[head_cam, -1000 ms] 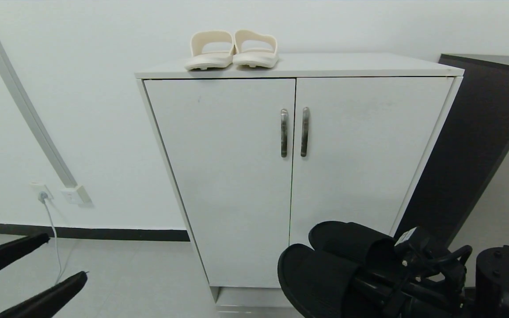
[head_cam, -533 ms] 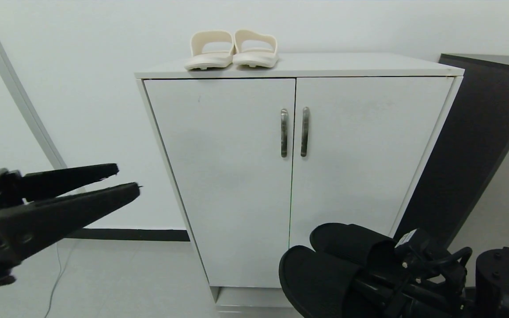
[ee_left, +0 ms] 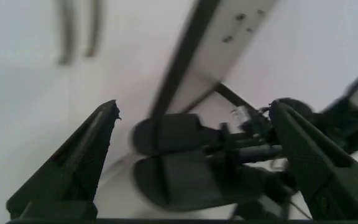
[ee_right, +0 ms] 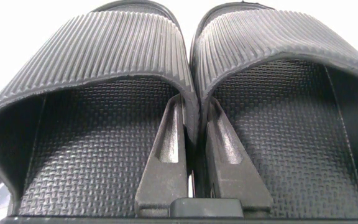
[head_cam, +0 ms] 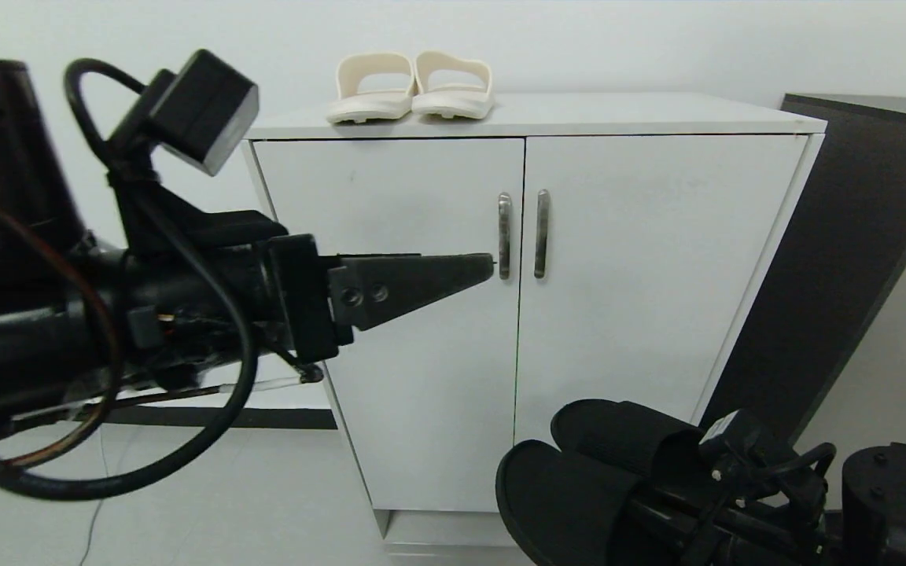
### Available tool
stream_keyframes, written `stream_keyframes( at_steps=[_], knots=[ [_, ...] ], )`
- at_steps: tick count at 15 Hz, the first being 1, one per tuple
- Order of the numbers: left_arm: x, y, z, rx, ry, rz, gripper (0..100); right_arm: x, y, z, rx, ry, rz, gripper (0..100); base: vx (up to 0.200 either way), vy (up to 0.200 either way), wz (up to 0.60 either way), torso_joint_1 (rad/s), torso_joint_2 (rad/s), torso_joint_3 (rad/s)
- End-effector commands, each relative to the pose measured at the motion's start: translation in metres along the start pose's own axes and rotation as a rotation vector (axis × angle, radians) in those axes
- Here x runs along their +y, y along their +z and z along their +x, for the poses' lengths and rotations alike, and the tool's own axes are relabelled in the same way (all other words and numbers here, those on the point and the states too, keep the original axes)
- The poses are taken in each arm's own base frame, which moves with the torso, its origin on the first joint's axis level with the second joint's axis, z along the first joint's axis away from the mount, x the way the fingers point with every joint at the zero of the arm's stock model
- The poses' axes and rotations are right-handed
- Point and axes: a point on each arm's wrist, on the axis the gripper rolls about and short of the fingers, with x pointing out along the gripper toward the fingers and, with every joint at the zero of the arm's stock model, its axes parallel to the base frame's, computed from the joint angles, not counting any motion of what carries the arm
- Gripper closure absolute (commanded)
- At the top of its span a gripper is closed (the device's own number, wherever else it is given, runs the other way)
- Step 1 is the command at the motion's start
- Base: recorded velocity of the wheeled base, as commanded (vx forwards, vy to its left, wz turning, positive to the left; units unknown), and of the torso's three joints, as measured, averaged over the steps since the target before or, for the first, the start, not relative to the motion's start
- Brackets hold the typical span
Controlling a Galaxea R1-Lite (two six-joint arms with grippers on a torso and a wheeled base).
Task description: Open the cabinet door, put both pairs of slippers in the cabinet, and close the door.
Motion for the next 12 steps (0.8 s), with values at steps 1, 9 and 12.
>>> stream_keyframes(
  at_steps=[1, 9, 12],
  knots=[
    [0.003, -0.001, 0.046, 0.051, -0.068, -0.012, 0, 0.0, -0.001, 0.001, 0.003, 0.0, 0.002, 100, 0.0, 0.0, 0.0, 0.0, 0.0, 0.0],
    [0.026, 0.01, 0.115, 0.037, -0.062, -0.086, 0, 0.0, -0.002, 0.002, 0.011, 0.001, 0.001, 100, 0.0, 0.0, 0.0, 0.0, 0.0, 0.0],
    [0.037, 0.009, 0.135, 0.002, 0.043, -0.085, 0, 0.0, -0.002, 0.002, 0.011, 0.003, 0.001, 100, 0.0, 0.0, 0.0, 0.0, 0.0, 0.0]
  ],
)
